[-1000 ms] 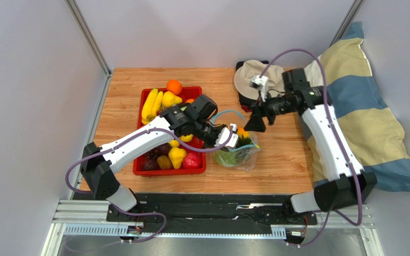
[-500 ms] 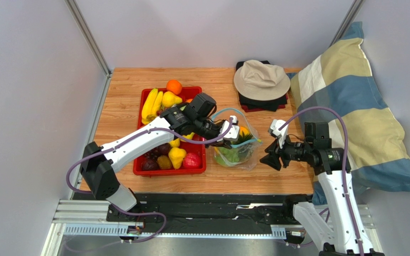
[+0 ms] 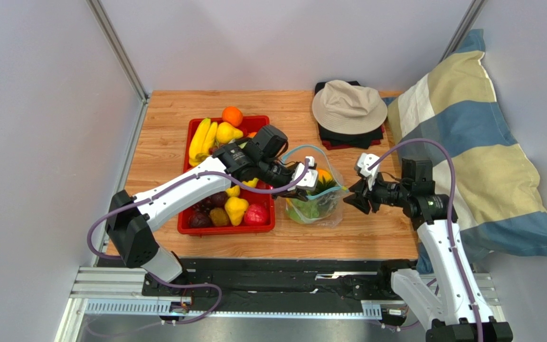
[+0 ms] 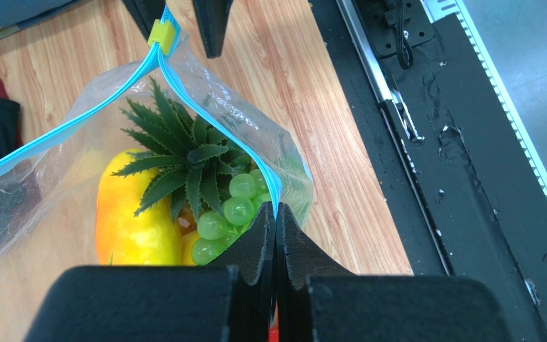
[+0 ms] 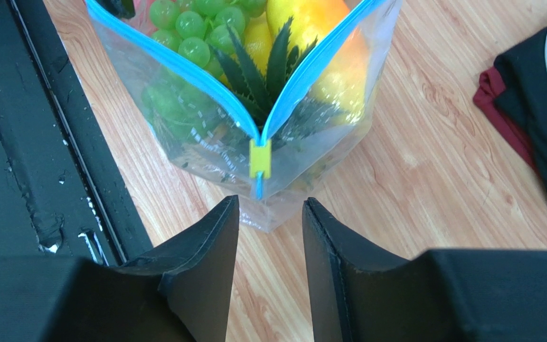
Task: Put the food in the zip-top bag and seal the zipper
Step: Zip the zipper food storage bag at the center of the board.
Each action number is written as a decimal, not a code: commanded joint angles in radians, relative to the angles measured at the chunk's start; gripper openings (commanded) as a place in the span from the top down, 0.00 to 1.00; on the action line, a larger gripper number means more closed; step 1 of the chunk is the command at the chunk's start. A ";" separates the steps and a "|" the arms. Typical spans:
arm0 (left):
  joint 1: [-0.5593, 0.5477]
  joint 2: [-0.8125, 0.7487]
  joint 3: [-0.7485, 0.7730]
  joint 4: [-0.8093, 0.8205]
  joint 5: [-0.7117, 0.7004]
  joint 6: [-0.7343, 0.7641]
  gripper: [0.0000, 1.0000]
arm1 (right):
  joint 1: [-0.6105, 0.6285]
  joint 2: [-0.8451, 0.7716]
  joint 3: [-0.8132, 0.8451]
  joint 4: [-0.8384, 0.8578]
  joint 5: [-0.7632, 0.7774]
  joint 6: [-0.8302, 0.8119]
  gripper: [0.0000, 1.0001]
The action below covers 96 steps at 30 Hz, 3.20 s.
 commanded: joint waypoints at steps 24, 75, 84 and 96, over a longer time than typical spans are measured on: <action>0.024 -0.055 -0.013 0.045 0.058 -0.015 1.00 | 0.001 0.095 0.201 -0.149 -0.115 -0.246 1.00; -0.060 0.138 0.241 0.240 0.106 0.008 0.52 | 0.007 -0.012 0.104 -0.107 -0.124 -0.201 1.00; -0.094 0.200 0.258 0.235 0.097 0.065 0.52 | 0.007 -0.009 0.115 -0.118 -0.124 -0.214 1.00; -0.126 0.230 0.269 0.263 0.111 0.033 0.66 | 0.006 -0.004 0.126 -0.140 -0.122 -0.232 1.00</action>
